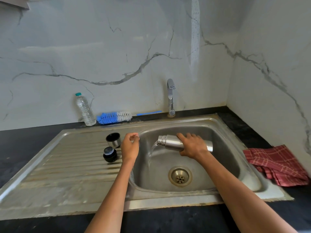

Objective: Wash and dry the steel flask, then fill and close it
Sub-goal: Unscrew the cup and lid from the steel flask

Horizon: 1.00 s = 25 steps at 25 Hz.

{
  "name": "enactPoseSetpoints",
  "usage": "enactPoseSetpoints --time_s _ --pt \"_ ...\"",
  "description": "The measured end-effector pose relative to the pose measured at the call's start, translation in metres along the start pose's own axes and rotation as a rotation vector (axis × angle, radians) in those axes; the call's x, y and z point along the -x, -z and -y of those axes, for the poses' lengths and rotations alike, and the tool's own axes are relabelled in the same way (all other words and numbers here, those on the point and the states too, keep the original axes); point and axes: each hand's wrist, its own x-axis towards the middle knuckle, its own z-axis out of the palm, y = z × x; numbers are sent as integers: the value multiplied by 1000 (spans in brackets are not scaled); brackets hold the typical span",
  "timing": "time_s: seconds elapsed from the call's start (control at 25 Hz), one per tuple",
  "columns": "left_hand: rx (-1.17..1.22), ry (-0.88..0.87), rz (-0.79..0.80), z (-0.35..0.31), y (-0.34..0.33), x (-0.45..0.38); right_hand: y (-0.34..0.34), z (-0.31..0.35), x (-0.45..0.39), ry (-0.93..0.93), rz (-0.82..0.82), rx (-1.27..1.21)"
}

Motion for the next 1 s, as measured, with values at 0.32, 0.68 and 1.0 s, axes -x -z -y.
enactPoseSetpoints --time_s 0.32,0.68,1.0 --pt "-51 6 -3 0 2 -3 -4 1 -3 -14 36 122" --pt "-141 -1 194 -6 -2 4 19 -6 -13 71 14 331" --pt "-148 -33 190 -9 0 6 50 -10 -27 171 -22 541"
